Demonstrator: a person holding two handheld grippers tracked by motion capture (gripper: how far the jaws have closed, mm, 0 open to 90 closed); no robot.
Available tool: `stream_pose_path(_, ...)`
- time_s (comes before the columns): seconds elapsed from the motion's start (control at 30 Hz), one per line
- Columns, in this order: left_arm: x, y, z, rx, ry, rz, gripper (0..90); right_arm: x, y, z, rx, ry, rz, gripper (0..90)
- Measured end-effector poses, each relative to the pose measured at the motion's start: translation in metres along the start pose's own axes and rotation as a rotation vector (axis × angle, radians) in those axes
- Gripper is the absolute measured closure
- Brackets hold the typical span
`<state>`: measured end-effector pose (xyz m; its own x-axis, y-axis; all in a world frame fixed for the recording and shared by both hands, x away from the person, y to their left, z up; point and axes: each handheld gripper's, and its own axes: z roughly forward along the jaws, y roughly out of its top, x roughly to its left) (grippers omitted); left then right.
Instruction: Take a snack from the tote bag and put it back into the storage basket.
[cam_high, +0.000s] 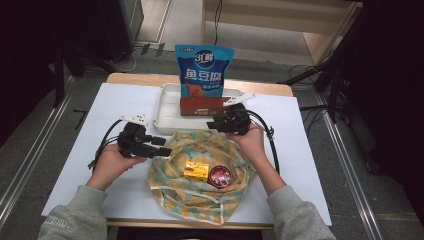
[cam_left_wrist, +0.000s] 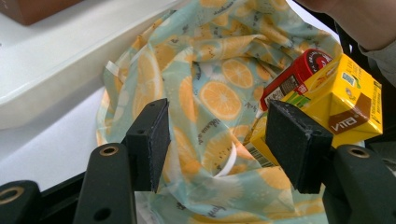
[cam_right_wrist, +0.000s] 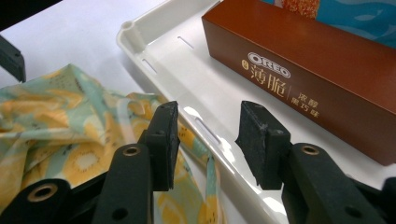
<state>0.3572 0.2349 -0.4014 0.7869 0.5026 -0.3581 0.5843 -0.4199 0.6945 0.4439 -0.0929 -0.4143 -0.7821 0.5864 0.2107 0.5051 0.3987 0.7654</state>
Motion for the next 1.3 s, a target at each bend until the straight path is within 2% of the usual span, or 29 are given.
stream_pose_path(0.2, -0.005, -0.003, 0.0, 0.017, 0.008, 0.018, 40.9, 0.0, -0.009, -0.014, -0.024, 0.006, 0.021, 55.8)
stream_pose_path(0.37, -0.008, -0.002, 0.0, 0.012, 0.004, 0.027, 40.8, 0.0, -0.018, -0.024, -0.021, 0.004, 0.025, 52.8)
stream_pose_path(0.73, -0.014, 0.0, 0.002, 0.015, -0.005, 0.048, 40.9, 0.007, -0.031, -0.028, -0.007, -0.007, 0.025, 50.4)
stream_pose_path(1.1, -0.026, 0.004, 0.003, 0.018, -0.004, 0.084, 40.7, 0.005, -0.033, -0.031, -0.018, -0.012, 0.02, 49.9)
stream_pose_path(1.3, -0.035, 0.006, 0.002, 0.01, -0.025, 0.108, 40.7, 0.005, -0.033, -0.029, -0.014, -0.009, 0.016, 49.9)
